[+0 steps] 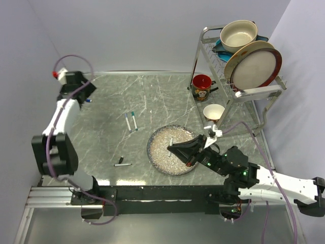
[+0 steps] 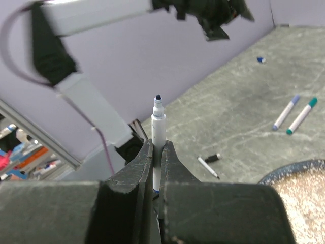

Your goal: Insert the pens into the pen caps

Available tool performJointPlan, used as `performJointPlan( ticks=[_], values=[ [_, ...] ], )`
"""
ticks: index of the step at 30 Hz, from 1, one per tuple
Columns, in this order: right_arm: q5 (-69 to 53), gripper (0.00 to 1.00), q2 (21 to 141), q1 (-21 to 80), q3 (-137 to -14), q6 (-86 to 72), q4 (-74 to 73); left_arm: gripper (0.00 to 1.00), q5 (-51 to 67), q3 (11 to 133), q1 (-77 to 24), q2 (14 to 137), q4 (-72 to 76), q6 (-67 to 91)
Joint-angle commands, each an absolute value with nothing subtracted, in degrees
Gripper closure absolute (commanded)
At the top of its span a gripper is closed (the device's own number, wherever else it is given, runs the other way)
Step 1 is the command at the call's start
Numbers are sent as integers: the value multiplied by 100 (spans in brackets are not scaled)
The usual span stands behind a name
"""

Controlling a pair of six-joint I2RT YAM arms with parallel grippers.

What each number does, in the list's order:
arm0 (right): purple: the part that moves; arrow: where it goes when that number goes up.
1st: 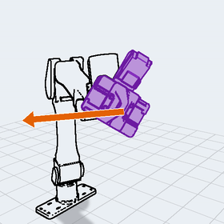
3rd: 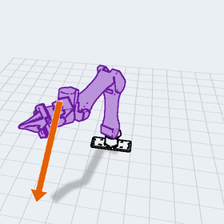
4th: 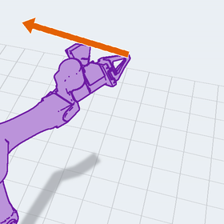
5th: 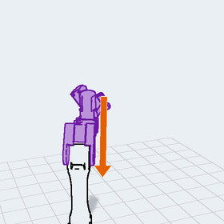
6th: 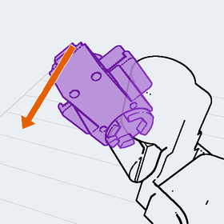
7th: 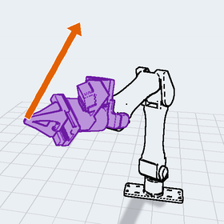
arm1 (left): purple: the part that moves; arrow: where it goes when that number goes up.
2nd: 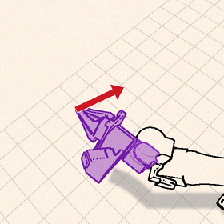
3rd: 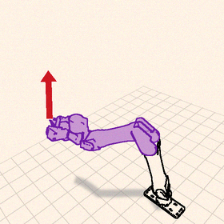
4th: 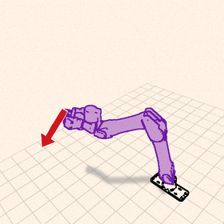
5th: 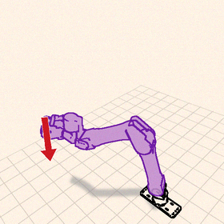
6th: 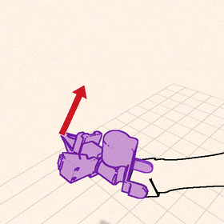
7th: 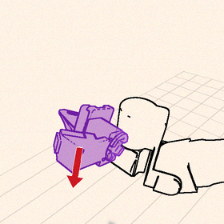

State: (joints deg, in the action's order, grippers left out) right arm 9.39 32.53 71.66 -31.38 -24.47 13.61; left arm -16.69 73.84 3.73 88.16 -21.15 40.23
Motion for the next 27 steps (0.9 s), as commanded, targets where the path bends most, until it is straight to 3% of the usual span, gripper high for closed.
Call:
performJointPlan(
  ticks=[1, 9, 16, 27],
  values=[
    [984, 100, 2945, 7198, -2945, -2242, 1564, 21, 1148, 7568, 1686, 9621, -847, 3876],
    [1002, 100, 2839, 7198, -2892, -2136, 1564, 23, 1977, 8770, 1951, 11345, -379, 3051],
    [1098, 100, 2821, 7198, -2874, -2066, 1547, 27, 1846, 9676, 1951, 12575, -457, 2690],
    [1134, 100, 2962, 7198, -2883, -2039, 1600, 28, 2179, 10248, 1951, 13254, -835, 2373]
  ],
)
